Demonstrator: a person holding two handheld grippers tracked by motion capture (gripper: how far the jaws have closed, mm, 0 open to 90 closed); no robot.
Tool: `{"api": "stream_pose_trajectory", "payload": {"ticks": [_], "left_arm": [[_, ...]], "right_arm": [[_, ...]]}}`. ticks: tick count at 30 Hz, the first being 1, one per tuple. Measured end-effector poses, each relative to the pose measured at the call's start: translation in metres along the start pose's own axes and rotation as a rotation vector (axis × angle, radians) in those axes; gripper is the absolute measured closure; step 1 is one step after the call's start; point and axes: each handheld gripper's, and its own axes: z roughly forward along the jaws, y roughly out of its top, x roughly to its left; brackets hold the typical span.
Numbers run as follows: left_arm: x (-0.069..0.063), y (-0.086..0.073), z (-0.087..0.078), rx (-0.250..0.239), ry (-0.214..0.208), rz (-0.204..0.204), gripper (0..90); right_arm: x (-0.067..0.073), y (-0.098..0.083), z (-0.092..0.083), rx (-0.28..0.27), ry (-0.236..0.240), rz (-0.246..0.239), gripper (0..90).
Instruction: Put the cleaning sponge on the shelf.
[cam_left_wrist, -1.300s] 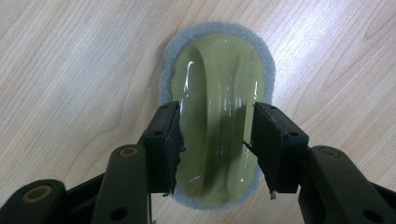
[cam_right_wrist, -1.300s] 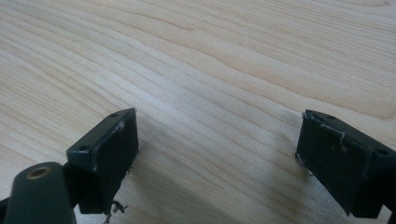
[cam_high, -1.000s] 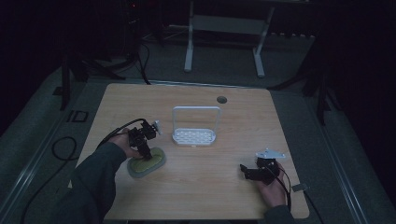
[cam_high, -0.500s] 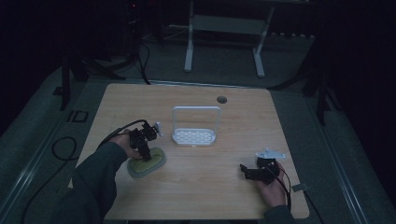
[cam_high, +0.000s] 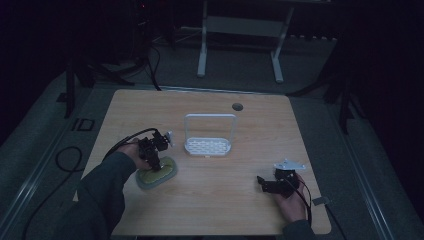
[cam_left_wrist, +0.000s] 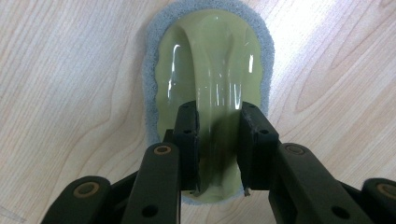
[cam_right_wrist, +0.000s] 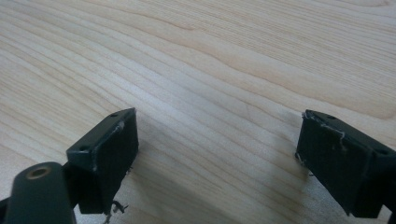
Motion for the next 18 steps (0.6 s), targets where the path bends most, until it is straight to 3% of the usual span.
{"api": "stream_pose_trajectory", "payload": {"ticks": [18], "left_arm": [[-0.006, 0.005, -0.017, -0.039, 0.037, 0.037, 71.7]], "right_arm": [[0.0, 0.0, 0.0, 0.0, 0.0, 0.0, 12.3]]}}
